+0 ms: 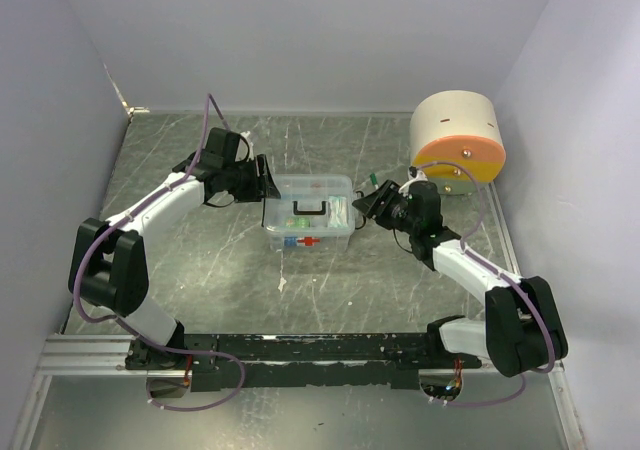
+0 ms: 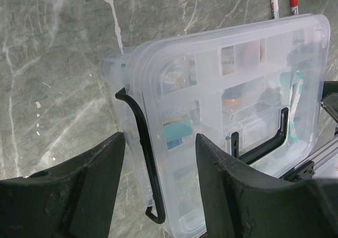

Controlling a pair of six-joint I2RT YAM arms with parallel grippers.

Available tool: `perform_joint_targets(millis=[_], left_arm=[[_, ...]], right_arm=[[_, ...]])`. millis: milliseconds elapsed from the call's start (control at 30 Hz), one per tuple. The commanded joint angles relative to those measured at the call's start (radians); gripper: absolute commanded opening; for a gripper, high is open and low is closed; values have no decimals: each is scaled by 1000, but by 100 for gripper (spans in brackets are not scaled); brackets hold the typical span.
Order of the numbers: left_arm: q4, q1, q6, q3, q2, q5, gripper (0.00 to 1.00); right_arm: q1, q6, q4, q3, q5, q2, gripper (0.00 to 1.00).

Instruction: Organize the medicine kit

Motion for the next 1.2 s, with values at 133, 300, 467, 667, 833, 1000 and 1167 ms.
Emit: perform_joint_targets(millis=[133, 300, 467, 667, 833, 1000, 1167], left_arm=[[-8, 0, 21, -19, 19, 35, 65], [-7, 0, 18, -20, 20, 39, 65], [-4, 0, 17, -22, 22, 42, 64], [-3, 0, 16, -19, 25, 47, 64], [-10, 0, 18, -18, 22, 44, 64], [-9, 1, 19, -19, 22, 43, 64], [-10, 2, 21, -15, 27, 43, 64]], right_arm=[[-1, -75, -35, 27, -87, 29, 58], [-2, -50, 30, 12, -134, 58, 67], [-2, -34, 77, 9, -166, 93, 71], [-2, 19, 161, -11, -195, 149, 76], [-2, -4, 128, 9, -145, 142, 66], [-1, -68, -2, 64, -81, 124, 56], [1, -95, -79, 98, -53, 113, 51]])
